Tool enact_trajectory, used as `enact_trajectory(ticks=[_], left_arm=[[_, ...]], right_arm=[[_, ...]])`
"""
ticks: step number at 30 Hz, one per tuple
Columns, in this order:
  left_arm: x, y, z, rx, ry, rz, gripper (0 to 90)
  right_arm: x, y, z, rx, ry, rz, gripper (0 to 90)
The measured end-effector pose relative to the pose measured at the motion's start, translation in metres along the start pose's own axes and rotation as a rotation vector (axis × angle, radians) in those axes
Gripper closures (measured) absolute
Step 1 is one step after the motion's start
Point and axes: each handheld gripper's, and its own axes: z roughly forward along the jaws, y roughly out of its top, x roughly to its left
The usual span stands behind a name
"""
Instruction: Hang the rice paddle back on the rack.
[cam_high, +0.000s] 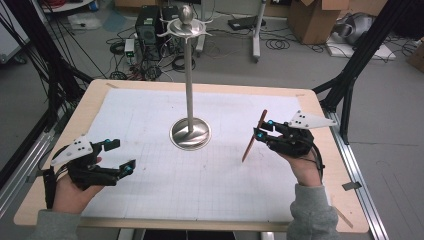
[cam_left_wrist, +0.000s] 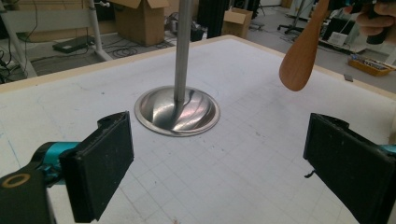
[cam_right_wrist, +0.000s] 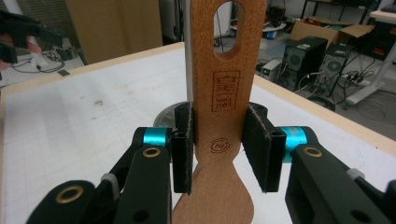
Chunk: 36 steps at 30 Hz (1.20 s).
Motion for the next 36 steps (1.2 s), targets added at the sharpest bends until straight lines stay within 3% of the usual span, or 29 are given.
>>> enact_trajectory(ticks=[10,21,27,36], left_arm=[[0.000,-0.001,0.002,0.001,-0.011,-0.005,8.8],[-0.002,-0.001,0.004,0.002,-0.020,-0.009,8.8],[-0.003,-0.001,0.004,0.001,-0.038,-0.017,8.4],[-0.001,-0.001,0.001,-0.008,-0.031,-0.020,8.4]], right_arm=[[0.002,0.026,-0.002,0.001,0.017,-0.040,64.7],[-0.002,0.048,-0.002,-0.011,0.030,-0.023,64.8],[-0.001,0.056,-0.003,-0.050,0.003,-0.048,64.7],[-0.004,0.069,0.001,-0.035,0.007,-0.045,64.7]])
